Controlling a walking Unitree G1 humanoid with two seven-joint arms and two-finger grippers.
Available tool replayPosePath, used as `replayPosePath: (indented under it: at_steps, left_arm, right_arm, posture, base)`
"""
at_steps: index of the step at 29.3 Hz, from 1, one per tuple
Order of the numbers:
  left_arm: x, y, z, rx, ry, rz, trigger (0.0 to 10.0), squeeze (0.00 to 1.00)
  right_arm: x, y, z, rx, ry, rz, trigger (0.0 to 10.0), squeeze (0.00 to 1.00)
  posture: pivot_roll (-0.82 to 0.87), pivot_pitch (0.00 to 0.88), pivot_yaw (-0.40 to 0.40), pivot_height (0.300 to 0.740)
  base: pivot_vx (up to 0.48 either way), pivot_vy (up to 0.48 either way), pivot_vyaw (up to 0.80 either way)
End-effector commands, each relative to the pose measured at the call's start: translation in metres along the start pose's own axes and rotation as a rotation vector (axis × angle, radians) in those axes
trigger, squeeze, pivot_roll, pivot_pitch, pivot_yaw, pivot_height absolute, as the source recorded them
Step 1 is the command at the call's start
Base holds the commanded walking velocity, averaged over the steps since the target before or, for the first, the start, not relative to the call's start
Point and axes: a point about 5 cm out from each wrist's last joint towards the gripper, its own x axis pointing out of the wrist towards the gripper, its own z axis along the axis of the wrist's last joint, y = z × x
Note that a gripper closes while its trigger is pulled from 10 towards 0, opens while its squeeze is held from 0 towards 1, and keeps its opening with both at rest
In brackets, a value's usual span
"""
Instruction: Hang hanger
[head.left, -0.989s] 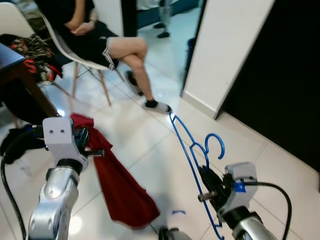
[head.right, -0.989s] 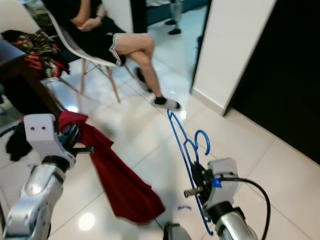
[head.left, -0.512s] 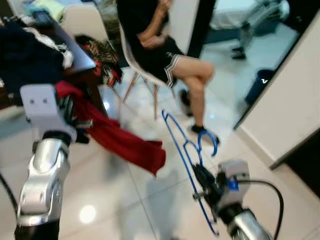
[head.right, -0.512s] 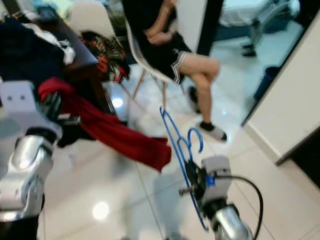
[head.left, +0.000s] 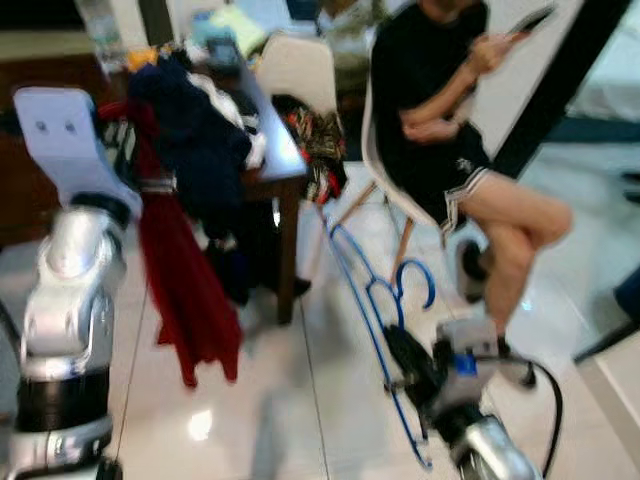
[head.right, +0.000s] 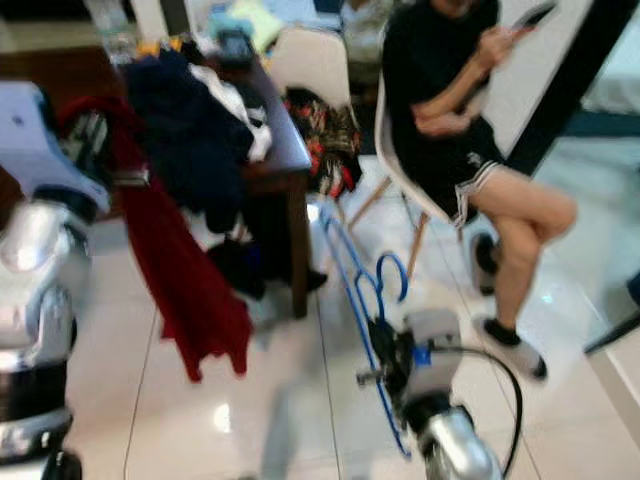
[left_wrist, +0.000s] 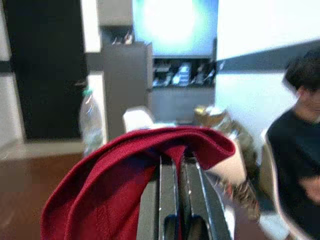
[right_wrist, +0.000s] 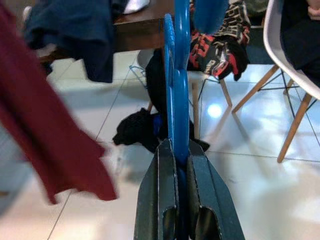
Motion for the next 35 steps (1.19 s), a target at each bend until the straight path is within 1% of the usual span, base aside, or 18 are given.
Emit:
replayPosePath:
  at_steps: [1,2,5,6,7,8,10,11,13,15,16,18,23,25,28,32,33,35]
  left_arm:
    - [0.019,0.005,0.040,-0.017,-0.157,-0.049,10.0,0.00]
    - [0.019,0.005,0.040,-0.017,-0.157,-0.049,10.0,0.00]
    - [0.045,0.017,0.089,-0.060,-0.292,-0.098,10.0,0.00]
    - [0.045,0.017,0.089,-0.060,-0.292,-0.098,10.0,0.00]
    - [0.055,0.022,0.107,-0.057,-0.339,-0.114,10.0,0.00]
    - [0.055,0.022,0.107,-0.057,-0.339,-0.114,10.0,0.00]
    - [0.067,0.030,0.134,-0.046,-0.408,-0.123,10.0,0.00]
    - [0.067,0.030,0.134,-0.046,-0.408,-0.123,10.0,0.00]
    - [0.072,0.029,0.146,-0.041,-0.444,-0.140,10.0,0.00]
    - [0.077,0.021,0.177,-0.011,-0.542,-0.182,10.0,0.00]
    - [0.077,0.021,0.177,-0.011,-0.542,-0.182,10.0,0.00]
    - [0.079,0.019,0.196,0.016,-0.604,-0.194,10.0,0.00]
    - [0.080,0.025,0.205,0.037,-0.631,-0.168,10.0,0.00]
    - [0.082,0.036,0.208,0.059,-0.633,-0.120,10.0,0.00]
    - [0.083,0.043,0.209,0.078,-0.633,-0.081,10.0,0.00]
    - [0.080,0.052,0.218,0.118,-0.653,-0.032,10.0,0.00]
    - [0.076,0.062,0.230,0.174,-0.684,0.028,10.0,0.00]
    - [0.074,0.068,0.234,0.198,-0.693,0.056,10.0,0.00]
  right_arm:
    - [-0.003,-0.004,-0.003,0.014,0.007,-0.013,10.0,0.00]
    - [-0.003,-0.004,-0.003,0.014,0.007,-0.013,10.0,0.00]
    - [-0.001,-0.004,-0.004,0.020,0.005,-0.013,10.0,0.00]
    - [-0.001,-0.004,-0.004,0.020,0.005,-0.013,10.0,0.00]
    - [0.000,-0.004,-0.004,0.023,0.004,-0.014,10.0,0.00]
    - [0.000,-0.004,-0.004,0.023,0.004,-0.014,10.0,0.00]
    - [0.001,-0.004,-0.005,0.032,0.004,-0.018,10.0,0.00]
    - [0.001,-0.004,-0.005,0.032,0.004,-0.018,10.0,0.00]
    - [0.002,-0.004,-0.005,0.036,0.008,-0.024,10.0,0.00]
    - [0.002,-0.004,-0.007,0.038,0.021,-0.029,10.0,0.00]
    - [0.002,-0.004,-0.007,0.038,0.021,-0.029,10.0,0.00]
    - [0.002,-0.004,-0.008,0.038,0.027,-0.029,10.0,0.00]
    - [0.002,-0.004,-0.007,0.056,0.014,-0.033,10.0,0.00]
    - [0.002,-0.004,-0.006,0.057,0.007,-0.030,10.0,0.00]
    - [0.002,-0.003,-0.006,0.046,0.005,-0.018,10.0,0.00]
    - [0.001,0.000,-0.006,0.019,0.011,0.004,10.0,0.00]
    - [0.001,0.000,-0.006,0.013,0.014,0.015,10.0,0.00]
    - [0.001,0.000,-0.007,0.014,0.014,0.016,10.0,0.00]
  posture:
    - [0.05,0.145,-0.052,0.740]
    - [0.05,0.145,-0.052,0.740]
    - [0.06,0.140,-0.051,0.740]
    - [0.06,0.140,-0.051,0.740]
    - [0.06,0.140,-0.048,0.740]
    - [0.06,0.140,-0.048,0.740]
    - [0.06,0.136,-0.048,0.740]
    - [0.06,0.136,-0.048,0.740]
    - [0.06,0.136,-0.047,0.740]
    - [0.06,0.133,-0.042,0.740]
    - [0.06,0.133,-0.042,0.740]
    - [0.06,0.133,-0.040,0.740]
    - [0.06,0.135,-0.038,0.740]
    - [0.06,0.137,-0.041,0.740]
    - [0.06,0.137,-0.045,0.740]
    - [0.06,0.138,-0.046,0.740]
    - [0.07,0.138,-0.048,0.740]
    - [0.07,0.138,-0.049,0.740]
  base:
    - [0.480,0.000,0.00]
    - [0.480,0.000,0.00]
    - [0.480,0.000,0.00]
    - [0.480,0.000,0.00]
    - [0.480,0.000,0.00]
    - [0.480,0.000,0.00]
    - [0.480,0.000,0.00]
    - [0.480,0.000,0.00]
    - [0.480,0.000,0.00]
    - [0.480,0.000,-0.71]
    - [0.480,0.000,-0.80]
    - [0.480,0.000,-0.80]
    - [0.480,0.000,-0.48]
    - [0.480,0.000,0.00]
    - [0.480,0.000,0.00]
    - [0.480,0.000,0.79]
    - [0.480,0.000,0.79]
    - [0.480,0.000,0.79]
